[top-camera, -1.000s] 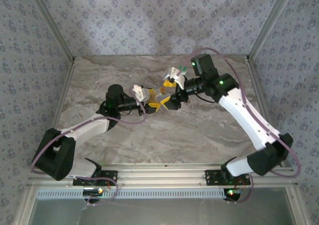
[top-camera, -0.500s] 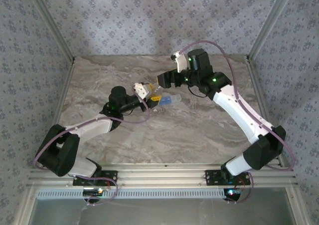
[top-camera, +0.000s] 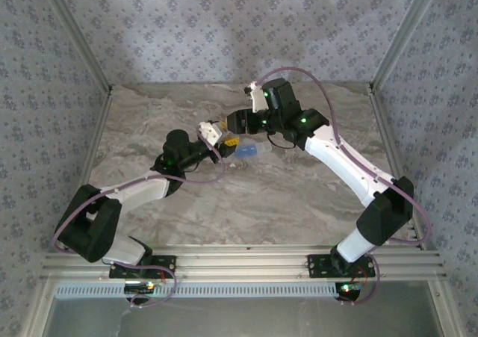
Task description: Sort the pills into containers
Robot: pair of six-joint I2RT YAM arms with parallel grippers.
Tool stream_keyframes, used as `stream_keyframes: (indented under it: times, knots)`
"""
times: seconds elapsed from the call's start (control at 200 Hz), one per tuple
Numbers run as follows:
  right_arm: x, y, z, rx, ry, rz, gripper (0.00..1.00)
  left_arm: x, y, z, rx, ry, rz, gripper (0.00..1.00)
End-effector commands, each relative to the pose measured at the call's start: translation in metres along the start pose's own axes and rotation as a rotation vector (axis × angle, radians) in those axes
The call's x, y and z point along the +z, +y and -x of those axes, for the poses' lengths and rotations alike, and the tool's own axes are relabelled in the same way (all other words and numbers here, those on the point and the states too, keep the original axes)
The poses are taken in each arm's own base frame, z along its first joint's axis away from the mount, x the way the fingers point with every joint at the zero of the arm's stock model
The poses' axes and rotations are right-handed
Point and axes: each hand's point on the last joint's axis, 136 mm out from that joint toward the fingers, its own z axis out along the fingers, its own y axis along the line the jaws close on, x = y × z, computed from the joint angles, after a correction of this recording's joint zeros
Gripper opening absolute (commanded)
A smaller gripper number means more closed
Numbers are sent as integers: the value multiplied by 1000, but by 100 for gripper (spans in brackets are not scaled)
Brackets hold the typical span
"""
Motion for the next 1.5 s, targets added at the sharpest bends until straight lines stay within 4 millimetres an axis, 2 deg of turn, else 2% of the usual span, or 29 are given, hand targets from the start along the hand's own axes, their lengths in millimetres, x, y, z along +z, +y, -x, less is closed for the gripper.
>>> stream_keyframes:
  times: [0.0,0.18,0.255,0.36,0.51,0.67,0.785,0.905,1.0,1.204,1.494]
  knots:
    - [-2,1,7,-2,-31,-6,57,0,-2,6,-3,-38,3,17]
    - [-1,1,6,-5,-25,-4,52,-1,-7,4,-4,-35,-18,17]
    - [0,1,5,-12,-13,5,45,-2,-9,5,0,-35,-29,17]
    - [0,1,1,-18,9,29,31,-3,-9,7,8,-35,-25,16]
    - [-1,2,-5,-15,28,41,31,-5,-5,11,17,-40,-8,16]
    - [3,11,-13,-45,46,105,26,-4,-5,17,8,-61,-20,16]
    - [-1,26,-16,-159,34,209,22,-8,-15,22,-7,-85,-111,14]
    - [-15,43,-31,-411,55,316,20,-14,-32,23,-21,-82,-254,14]
    - [-25,52,-45,-570,80,402,20,-20,-44,26,-23,-86,-335,14]
    - [-36,57,-67,-707,132,494,22,-29,-60,33,-18,-99,-432,15]
    - [-41,62,-63,-733,123,512,40,-34,-72,32,-21,-91,-488,14]
